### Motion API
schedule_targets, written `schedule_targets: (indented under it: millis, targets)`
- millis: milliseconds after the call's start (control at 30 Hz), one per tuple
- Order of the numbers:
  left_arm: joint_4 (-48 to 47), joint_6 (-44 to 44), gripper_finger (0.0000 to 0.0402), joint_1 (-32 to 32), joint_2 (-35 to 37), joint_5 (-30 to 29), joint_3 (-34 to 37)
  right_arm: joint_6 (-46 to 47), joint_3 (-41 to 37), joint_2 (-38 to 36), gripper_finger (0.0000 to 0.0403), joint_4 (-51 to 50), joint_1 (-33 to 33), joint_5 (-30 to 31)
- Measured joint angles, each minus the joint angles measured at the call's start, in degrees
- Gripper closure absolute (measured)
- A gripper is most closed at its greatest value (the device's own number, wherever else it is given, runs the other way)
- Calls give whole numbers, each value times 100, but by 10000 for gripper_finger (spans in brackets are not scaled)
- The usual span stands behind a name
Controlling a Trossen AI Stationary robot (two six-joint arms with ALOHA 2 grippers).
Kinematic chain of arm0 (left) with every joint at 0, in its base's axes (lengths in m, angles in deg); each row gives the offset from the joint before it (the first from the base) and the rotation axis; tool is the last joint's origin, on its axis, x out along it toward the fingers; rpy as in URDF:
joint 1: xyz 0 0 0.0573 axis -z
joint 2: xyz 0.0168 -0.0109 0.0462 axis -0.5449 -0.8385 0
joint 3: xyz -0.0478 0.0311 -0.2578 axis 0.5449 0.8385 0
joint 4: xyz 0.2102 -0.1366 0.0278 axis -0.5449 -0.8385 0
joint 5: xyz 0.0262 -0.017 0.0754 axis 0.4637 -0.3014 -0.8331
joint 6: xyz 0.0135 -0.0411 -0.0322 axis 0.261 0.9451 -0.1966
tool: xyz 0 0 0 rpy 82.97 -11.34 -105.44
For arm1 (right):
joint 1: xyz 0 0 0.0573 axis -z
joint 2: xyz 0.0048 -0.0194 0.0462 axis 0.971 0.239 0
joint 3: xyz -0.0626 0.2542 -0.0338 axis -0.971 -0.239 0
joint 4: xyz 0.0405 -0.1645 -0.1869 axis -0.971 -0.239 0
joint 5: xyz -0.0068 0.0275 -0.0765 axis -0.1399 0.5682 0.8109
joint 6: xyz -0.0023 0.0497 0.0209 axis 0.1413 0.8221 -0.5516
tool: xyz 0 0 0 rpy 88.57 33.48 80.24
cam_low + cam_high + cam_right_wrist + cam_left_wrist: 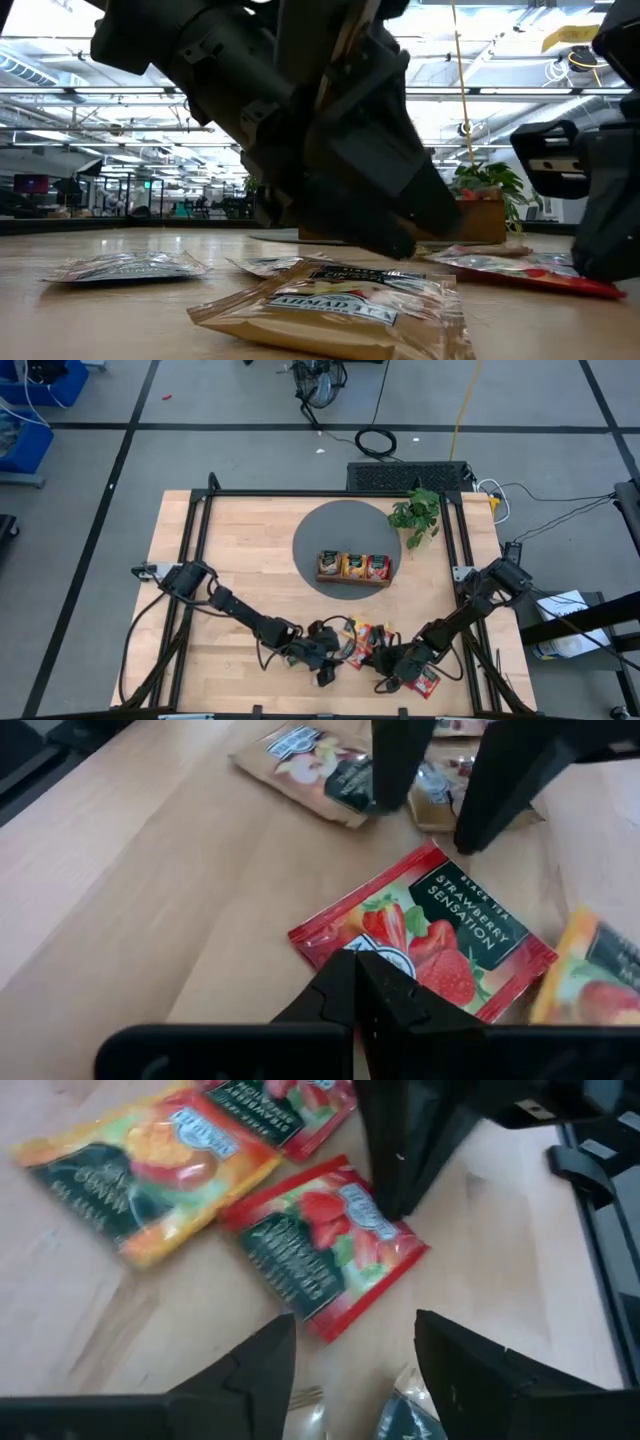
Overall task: Pick & Place Tea
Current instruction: Put the red tea bag into the right section of the wooden organiser
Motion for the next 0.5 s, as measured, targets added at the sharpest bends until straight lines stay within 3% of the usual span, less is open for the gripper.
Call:
schedule_targets:
  millis: [500]
  targets:
    - [-85, 406, 192, -222, -2, 153, 1, 336, 22, 371, 403, 101, 50, -82]
